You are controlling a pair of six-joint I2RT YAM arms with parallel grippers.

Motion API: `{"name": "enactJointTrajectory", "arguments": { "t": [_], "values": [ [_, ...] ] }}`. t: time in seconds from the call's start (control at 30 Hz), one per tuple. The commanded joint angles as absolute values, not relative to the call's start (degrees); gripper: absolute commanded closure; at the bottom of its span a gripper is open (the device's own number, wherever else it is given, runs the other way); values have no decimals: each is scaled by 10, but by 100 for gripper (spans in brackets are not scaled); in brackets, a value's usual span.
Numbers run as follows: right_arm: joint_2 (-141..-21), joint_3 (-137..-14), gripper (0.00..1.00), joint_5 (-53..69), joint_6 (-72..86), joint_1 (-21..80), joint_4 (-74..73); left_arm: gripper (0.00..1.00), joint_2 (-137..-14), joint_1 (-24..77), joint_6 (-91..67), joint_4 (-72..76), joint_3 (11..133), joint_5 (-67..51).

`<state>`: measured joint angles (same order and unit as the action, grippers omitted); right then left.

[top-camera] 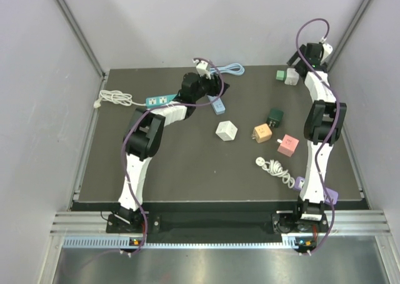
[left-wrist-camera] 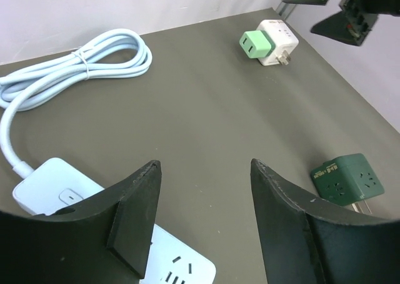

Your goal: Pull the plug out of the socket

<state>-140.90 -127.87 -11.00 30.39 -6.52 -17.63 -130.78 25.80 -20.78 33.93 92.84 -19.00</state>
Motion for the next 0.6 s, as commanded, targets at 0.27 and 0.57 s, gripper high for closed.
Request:
{"name": "enactJointTrajectory", "arguments": {
  "t": [0.27, 0.57],
  "values": [
    [-1483, -1400, 0, -58, 315, -62, -207, 38, -1317, 251, -217, 387, 965, -221],
    [-1509, -1401, 4, -56, 306, -61, -229, 38, -1318, 249, -222, 392, 968, -226]
  ]
}}
